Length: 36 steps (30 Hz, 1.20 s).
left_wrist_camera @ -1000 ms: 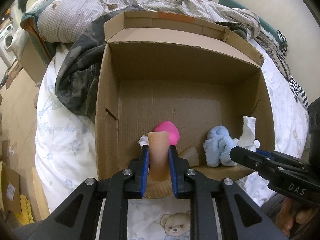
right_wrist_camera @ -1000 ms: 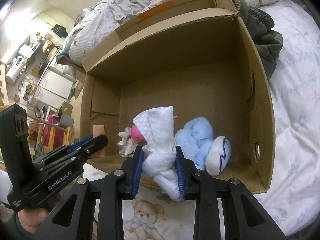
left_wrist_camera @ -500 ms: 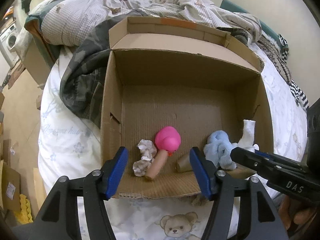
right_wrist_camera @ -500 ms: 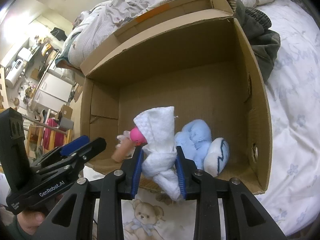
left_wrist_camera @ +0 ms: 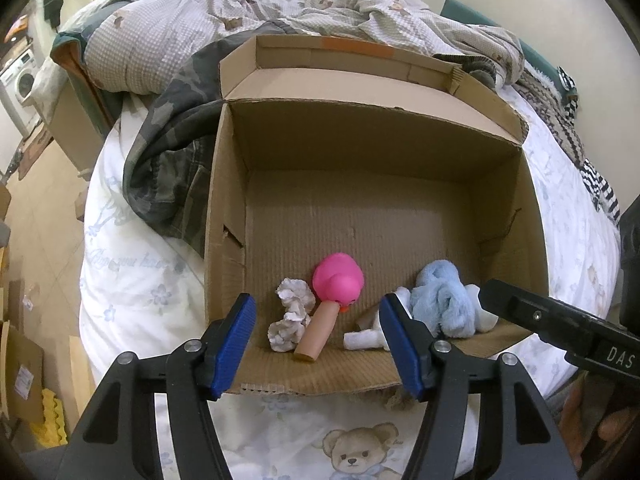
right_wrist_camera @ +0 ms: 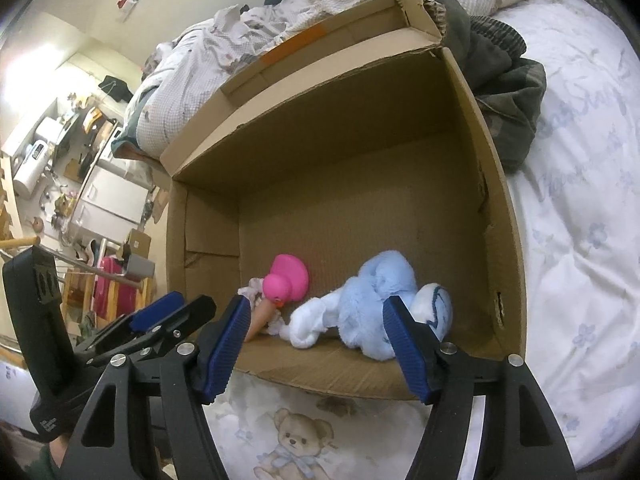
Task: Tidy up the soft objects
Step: 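Open both grippers and withdraw them from the box toward the bed, then grasp the lace scrunchie with the left gripper while the right grasps the clear plastic bag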
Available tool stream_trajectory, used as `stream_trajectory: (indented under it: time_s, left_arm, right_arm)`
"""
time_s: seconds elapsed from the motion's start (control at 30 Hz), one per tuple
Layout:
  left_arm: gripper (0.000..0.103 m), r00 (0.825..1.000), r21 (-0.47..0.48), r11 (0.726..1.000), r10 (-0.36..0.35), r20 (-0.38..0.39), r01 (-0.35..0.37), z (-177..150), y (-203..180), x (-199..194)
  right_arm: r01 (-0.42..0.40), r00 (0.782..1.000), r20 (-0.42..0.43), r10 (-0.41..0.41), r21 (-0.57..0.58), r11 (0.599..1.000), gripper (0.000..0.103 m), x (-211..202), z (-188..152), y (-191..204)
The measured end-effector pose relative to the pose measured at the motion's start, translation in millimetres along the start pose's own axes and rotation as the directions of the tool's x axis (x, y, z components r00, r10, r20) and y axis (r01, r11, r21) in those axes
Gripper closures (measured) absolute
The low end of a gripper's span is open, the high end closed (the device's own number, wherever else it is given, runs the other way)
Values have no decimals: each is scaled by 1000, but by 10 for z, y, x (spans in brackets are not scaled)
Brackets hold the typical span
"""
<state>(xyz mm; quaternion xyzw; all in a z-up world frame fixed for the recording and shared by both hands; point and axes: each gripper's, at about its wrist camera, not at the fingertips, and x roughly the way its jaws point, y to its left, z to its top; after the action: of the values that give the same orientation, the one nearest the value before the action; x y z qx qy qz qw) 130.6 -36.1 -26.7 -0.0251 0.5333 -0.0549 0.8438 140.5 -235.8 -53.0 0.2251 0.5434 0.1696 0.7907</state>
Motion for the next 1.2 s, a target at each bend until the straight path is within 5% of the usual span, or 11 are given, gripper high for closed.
stream_trajectory:
  time_s: [0.9,1.2]
  left_arm:
    - [42,1000,-20,1000,-6,15,6,-576,255,-426]
    - [42,1000,-37,999,-6,-16,6,-805,400,-431]
  right_arm:
    - [18,1000,-19,-17,57,998,30,-302,-466,-85]
    - [193,973,-140,-183,64,979,30,107,-603,-205]
